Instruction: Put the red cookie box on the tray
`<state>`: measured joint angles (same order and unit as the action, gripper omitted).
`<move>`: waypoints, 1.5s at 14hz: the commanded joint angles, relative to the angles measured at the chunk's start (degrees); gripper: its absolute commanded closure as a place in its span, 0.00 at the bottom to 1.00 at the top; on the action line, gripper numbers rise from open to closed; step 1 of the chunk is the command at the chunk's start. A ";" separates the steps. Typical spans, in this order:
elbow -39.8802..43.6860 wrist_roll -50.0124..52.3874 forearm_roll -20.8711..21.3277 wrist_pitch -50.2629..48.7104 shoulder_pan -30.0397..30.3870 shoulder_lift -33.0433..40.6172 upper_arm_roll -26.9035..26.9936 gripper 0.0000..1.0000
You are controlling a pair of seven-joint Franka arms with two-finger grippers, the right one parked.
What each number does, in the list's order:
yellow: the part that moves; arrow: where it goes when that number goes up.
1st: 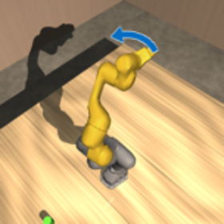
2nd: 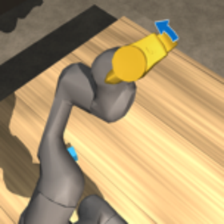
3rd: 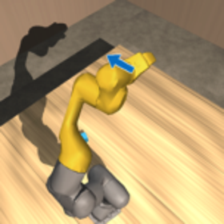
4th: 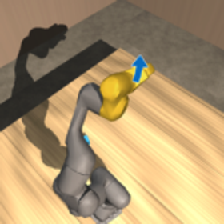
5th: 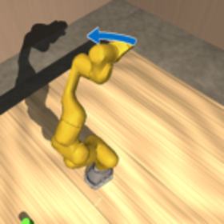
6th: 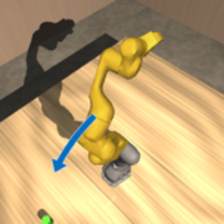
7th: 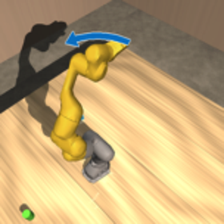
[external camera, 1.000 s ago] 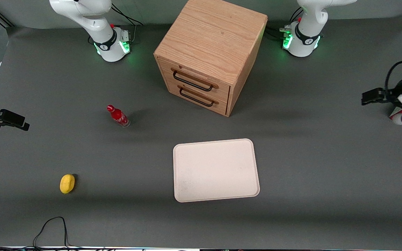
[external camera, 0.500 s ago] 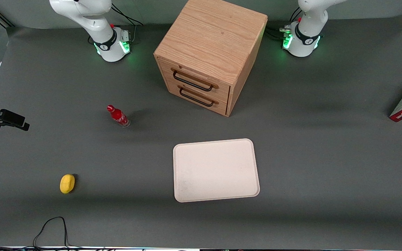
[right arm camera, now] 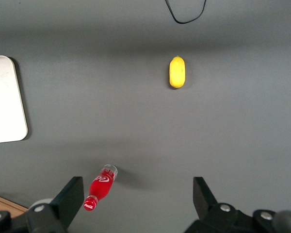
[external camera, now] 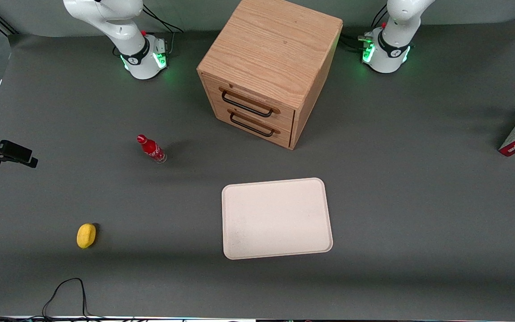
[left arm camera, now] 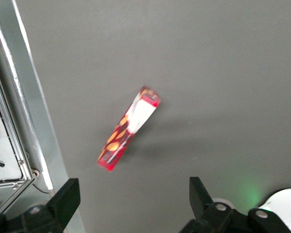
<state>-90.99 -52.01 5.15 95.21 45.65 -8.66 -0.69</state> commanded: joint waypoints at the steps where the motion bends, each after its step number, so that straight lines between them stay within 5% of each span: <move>1: -5.50 -4.59 -0.41 4.10 5.92 1.88 -0.98 0.00; 7: -14.83 -12.22 -0.49 10.87 8.75 5.59 -0.89 0.00; 13: -17.82 -40.16 0.39 14.99 7.87 6.02 -1.16 0.00; 21: -29.07 -41.42 -0.32 31.87 8.05 1.64 -1.24 0.00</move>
<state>-118.26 -92.24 5.13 124.71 53.65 -5.98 -1.87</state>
